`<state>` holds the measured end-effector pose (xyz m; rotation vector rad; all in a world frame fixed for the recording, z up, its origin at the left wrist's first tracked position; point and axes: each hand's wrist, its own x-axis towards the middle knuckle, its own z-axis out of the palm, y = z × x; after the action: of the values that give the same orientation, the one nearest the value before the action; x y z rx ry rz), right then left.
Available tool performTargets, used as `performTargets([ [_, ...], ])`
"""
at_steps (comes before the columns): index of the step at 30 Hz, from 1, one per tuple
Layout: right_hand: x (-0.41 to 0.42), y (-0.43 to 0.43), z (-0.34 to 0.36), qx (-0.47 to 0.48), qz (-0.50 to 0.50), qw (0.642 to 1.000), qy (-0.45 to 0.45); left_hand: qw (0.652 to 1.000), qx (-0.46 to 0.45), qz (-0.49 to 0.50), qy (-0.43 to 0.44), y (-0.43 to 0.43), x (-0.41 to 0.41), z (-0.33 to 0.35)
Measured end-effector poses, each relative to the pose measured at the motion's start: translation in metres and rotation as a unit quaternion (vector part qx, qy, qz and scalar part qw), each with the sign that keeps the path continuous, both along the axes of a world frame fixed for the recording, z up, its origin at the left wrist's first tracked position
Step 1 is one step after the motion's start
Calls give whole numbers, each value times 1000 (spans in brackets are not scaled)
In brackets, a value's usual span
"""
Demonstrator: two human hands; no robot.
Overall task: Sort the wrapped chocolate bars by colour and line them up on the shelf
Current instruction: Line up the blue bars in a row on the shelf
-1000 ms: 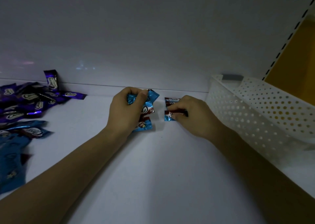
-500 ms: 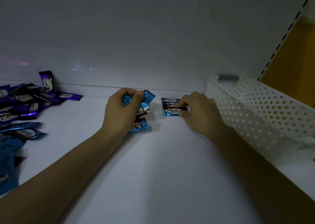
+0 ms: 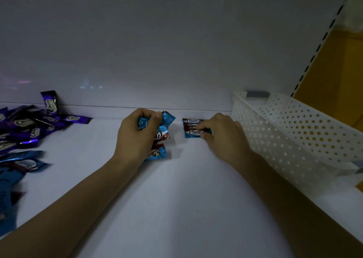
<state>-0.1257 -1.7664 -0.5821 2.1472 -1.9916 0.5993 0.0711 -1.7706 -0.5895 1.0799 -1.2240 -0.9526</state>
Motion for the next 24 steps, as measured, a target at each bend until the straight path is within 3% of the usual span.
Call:
performTargets([
  [6,-1,2,1,-6,4,1000,-13,1000,-4,-2,-9,2,0,0],
  [8,8,5,5,-25,42,991,-124,1000,-6,-7,-18,2,0,1],
  [11,32,15,12,22,151,910,-384,999,-16,-18,-38,4,-1,2],
  [15,51,22,9,85,155,834,-522,996,-31,-63,-47,9,-3,4],
  [19,49,21,10,70,111,811,-570,993,-34,-95,-68,10,-4,2],
  [24,45,19,12,37,98,808,-580,992,-33,-111,-58,9,-4,0],
])
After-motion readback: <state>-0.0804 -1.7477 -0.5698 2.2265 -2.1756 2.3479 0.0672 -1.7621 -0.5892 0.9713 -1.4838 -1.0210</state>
